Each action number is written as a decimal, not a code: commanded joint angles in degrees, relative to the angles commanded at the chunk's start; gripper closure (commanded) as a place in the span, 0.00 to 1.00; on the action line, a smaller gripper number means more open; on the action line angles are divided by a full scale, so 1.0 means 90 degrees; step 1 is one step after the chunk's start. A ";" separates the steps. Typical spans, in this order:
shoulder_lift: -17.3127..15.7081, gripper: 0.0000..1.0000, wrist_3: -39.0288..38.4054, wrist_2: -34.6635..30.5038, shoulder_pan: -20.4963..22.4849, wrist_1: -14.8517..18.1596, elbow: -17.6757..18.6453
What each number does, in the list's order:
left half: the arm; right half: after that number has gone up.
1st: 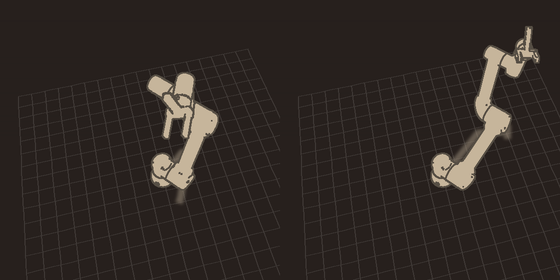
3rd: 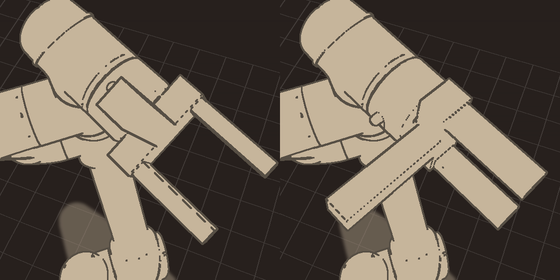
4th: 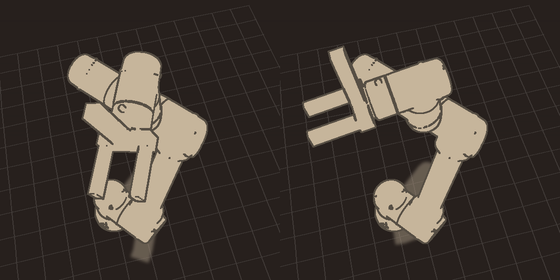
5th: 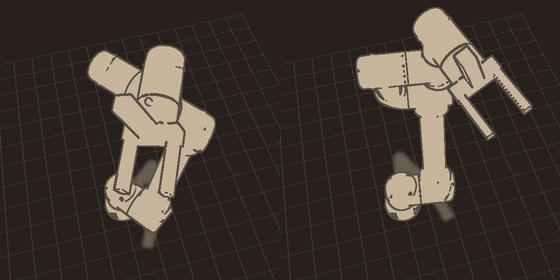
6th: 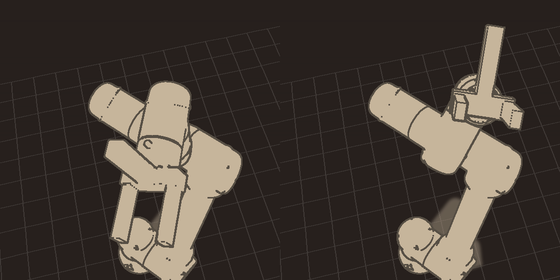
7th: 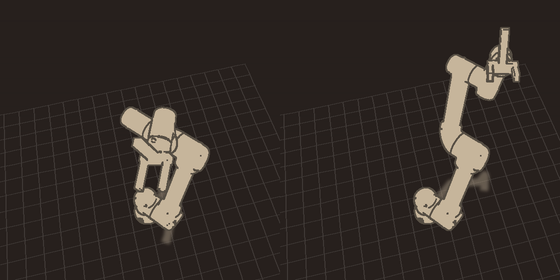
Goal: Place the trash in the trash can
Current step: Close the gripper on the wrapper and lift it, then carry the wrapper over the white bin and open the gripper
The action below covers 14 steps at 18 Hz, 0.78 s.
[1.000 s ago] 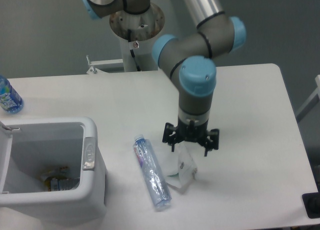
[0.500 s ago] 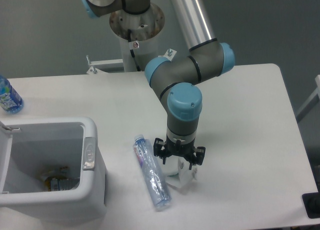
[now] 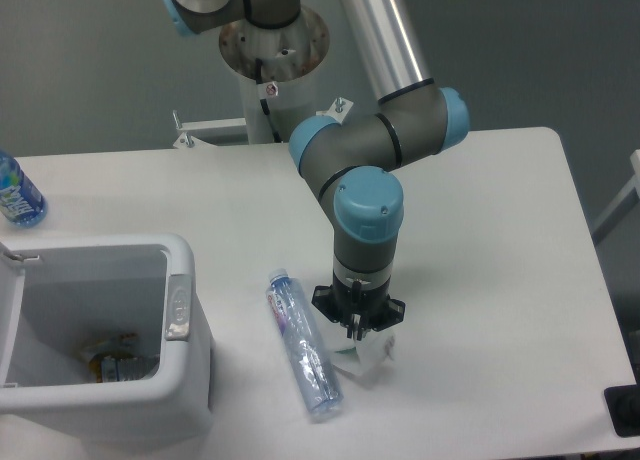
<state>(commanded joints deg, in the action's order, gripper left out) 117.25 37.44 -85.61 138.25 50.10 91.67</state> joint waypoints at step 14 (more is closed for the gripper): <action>-0.0957 1.00 -0.2673 0.2100 0.0469 0.0010 -0.1552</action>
<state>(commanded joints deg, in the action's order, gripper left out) 108.63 13.39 -66.71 142.47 50.19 77.71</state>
